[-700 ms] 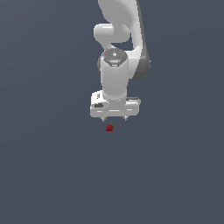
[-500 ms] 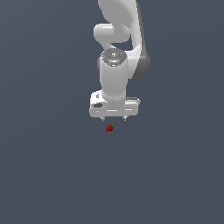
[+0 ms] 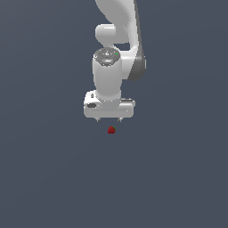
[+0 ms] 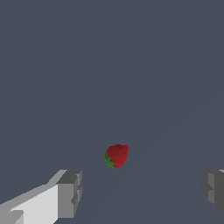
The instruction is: Pick up the object and move it to a goal position.
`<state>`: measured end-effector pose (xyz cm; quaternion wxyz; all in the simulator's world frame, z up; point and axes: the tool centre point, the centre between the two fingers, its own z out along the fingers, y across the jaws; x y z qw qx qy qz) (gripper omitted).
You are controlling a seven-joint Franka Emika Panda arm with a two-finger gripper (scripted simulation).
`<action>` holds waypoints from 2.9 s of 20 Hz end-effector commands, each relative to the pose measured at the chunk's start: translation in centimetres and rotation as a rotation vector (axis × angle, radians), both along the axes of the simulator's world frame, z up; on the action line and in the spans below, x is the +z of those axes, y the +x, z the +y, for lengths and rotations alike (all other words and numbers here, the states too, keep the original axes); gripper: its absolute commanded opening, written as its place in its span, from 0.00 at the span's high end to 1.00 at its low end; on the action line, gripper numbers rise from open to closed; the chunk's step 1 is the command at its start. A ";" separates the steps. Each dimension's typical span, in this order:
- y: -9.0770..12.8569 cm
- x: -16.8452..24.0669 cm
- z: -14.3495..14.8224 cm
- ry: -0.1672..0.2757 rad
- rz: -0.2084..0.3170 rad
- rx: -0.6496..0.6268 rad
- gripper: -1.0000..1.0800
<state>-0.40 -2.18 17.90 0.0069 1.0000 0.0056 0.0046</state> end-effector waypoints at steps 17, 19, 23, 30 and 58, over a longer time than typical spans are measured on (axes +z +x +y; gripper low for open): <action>-0.6 -2.1 -0.1 -0.009 0.010 0.265 0.04; -0.7 -2.5 -0.1 -0.010 0.012 0.321 0.04; -1.0 -3.3 -0.1 -0.012 0.016 0.434 0.04; -1.5 -4.8 -0.1 -0.013 0.022 0.631 0.04; -3.7 -9.8 0.7 0.000 0.023 1.404 0.04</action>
